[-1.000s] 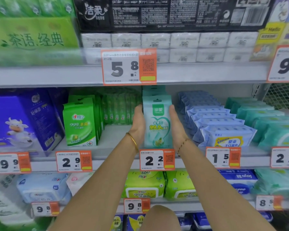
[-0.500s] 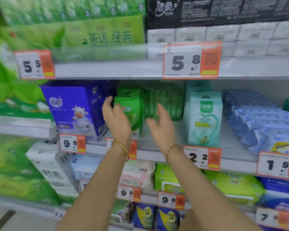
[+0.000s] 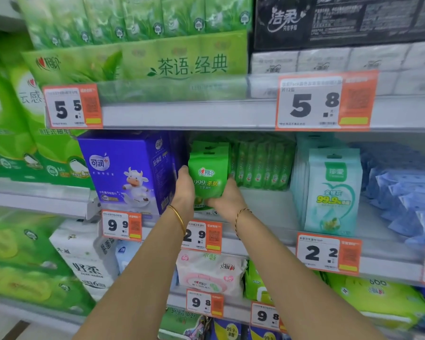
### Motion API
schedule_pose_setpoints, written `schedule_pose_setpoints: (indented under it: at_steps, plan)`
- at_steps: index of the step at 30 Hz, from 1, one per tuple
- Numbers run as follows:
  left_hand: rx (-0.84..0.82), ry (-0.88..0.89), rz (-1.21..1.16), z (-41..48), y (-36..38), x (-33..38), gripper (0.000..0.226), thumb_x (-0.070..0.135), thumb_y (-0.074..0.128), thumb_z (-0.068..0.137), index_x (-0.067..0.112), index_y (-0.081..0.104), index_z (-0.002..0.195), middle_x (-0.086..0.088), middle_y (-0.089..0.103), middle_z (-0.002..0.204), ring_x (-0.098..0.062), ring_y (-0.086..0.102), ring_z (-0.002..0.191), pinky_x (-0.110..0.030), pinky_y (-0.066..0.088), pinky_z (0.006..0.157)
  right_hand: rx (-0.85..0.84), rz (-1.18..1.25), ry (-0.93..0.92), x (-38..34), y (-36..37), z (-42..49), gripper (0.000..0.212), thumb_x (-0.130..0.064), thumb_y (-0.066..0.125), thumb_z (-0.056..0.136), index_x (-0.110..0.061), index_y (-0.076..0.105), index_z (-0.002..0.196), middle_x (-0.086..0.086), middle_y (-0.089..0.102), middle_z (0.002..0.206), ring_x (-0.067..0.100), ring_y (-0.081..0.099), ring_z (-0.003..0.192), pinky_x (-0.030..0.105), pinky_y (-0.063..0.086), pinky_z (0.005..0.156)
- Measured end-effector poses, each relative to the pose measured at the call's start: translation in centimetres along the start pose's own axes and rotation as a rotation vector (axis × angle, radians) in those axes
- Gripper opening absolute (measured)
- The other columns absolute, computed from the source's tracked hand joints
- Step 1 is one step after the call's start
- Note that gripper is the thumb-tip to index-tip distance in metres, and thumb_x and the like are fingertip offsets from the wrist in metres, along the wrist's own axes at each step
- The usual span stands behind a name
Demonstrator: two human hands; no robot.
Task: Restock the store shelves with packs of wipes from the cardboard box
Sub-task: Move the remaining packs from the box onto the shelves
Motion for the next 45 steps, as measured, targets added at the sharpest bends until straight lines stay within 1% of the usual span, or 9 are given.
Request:
schedule_pose_setpoints:
  at_steps: [10,15,21,27,30,34,38,41,45]
  plan:
    - [-0.061,-0.015,0.020,-1.0,0.2,0.0,0.038,0.030,0.028,0.097,0.020,0.058,0.076,-0.003,0.062,0.076,-0.016,0.058,0.070,-0.024,0.048,0.062,-0.005,-0.008,-0.037,-0.4,-0.3,-0.1,0.066,0.007,0.069,0.073,-0.014,0.038,0.128,0.005,0.060,0.111,0.019,0.059,0.104,0.028,0.048,0.087]
    - [-0.052,0.162,0.345,-3.4,-0.2,1.4,0.044,0.012,0.035,0.095,0.010,0.034,0.139,-0.005,0.049,0.123,-0.018,0.045,0.104,-0.025,0.036,0.086,0.033,0.007,-0.075,-1.0,-1.9,-1.3,0.049,0.010,0.061,0.078,-0.015,0.041,0.115,-0.004,0.054,0.093,0.010,0.054,0.085,0.009,0.039,0.059]
    - [-0.175,0.329,0.375,-5.3,0.1,0.1,0.056,-0.016,0.038,0.076,0.022,0.045,0.116,-0.007,0.060,0.113,-0.022,0.058,0.107,-0.033,0.049,0.093,0.004,-0.041,-0.151,-0.9,-1.0,-2.6,0.049,0.013,0.052,0.077,-0.012,0.049,0.119,0.004,0.062,0.106,0.016,0.058,0.097,0.020,0.044,0.075]
    - [-0.161,0.370,0.534,-2.8,0.0,-1.3,0.061,0.005,0.046,0.064,0.018,0.042,0.123,-0.012,0.056,0.124,-0.028,0.055,0.116,-0.047,0.047,0.099,0.006,-0.038,-0.163,-1.5,-0.5,-2.7,0.046,0.007,0.055,0.079,-0.014,0.048,0.120,0.003,0.062,0.110,0.019,0.059,0.105,0.028,0.048,0.089]
    - [-0.051,0.431,0.779,-4.6,-0.2,-0.8,0.073,0.008,0.045,0.069,0.008,0.030,0.140,-0.026,0.033,0.143,-0.039,0.032,0.134,-0.050,0.031,0.112,0.009,-0.020,-0.183,-2.4,-1.4,-4.2,0.053,0.012,0.052,0.080,-0.013,0.045,0.126,-0.003,0.057,0.115,0.016,0.055,0.110,0.023,0.044,0.094]
    - [-0.072,0.647,0.832,-11.5,1.8,-0.3,0.071,-0.006,0.043,0.084,0.007,0.014,0.148,-0.014,0.001,0.158,-0.022,0.001,0.148,-0.020,0.000,0.116,-0.007,-0.057,-0.219,-2.6,-4.7,-8.3,0.067,0.011,0.047,0.087,-0.012,0.024,0.146,-0.002,0.039,0.137,0.011,0.039,0.128,0.018,0.032,0.105]
    - [-0.252,0.770,0.757,-18.1,5.2,-4.3,0.066,-0.004,0.043,0.086,0.015,0.024,0.146,0.001,0.006,0.158,-0.009,0.004,0.146,0.003,-0.003,0.106,0.057,-0.085,-0.225,0.4,-11.0,-14.7,0.063,0.011,0.044,0.090,-0.024,0.033,0.141,-0.007,0.040,0.138,0.007,0.044,0.121,0.019,0.037,0.103]
    - [-0.446,0.788,0.748,-23.1,9.7,-8.6,0.060,0.003,0.040,0.079,0.012,0.039,0.139,0.000,0.022,0.154,-0.006,0.013,0.141,-0.001,0.003,0.110,0.193,-0.122,-0.177,4.0,-17.3,-20.1,0.056,0.015,0.046,0.087,-0.028,0.045,0.124,-0.011,0.051,0.123,0.004,0.055,0.106,0.004,0.041,0.089]
    - [-0.807,0.721,0.789,-29.3,16.6,-15.9,0.060,0.011,0.033,0.077,0.012,0.042,0.137,-0.003,0.026,0.152,-0.010,0.015,0.141,-0.003,-0.001,0.110,0.403,-0.168,0.002,10.6,-25.6,-26.6,0.050,0.009,0.048,0.089,-0.035,0.050,0.113,-0.018,0.056,0.114,-0.002,0.058,0.099,0.008,0.046,0.085]
Point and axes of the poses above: each hand's wrist, its own z-axis towards the middle knuckle, its own y-axis out of the palm, x = y × z, the point moved 7 cm from there along z, towards the middle knuckle
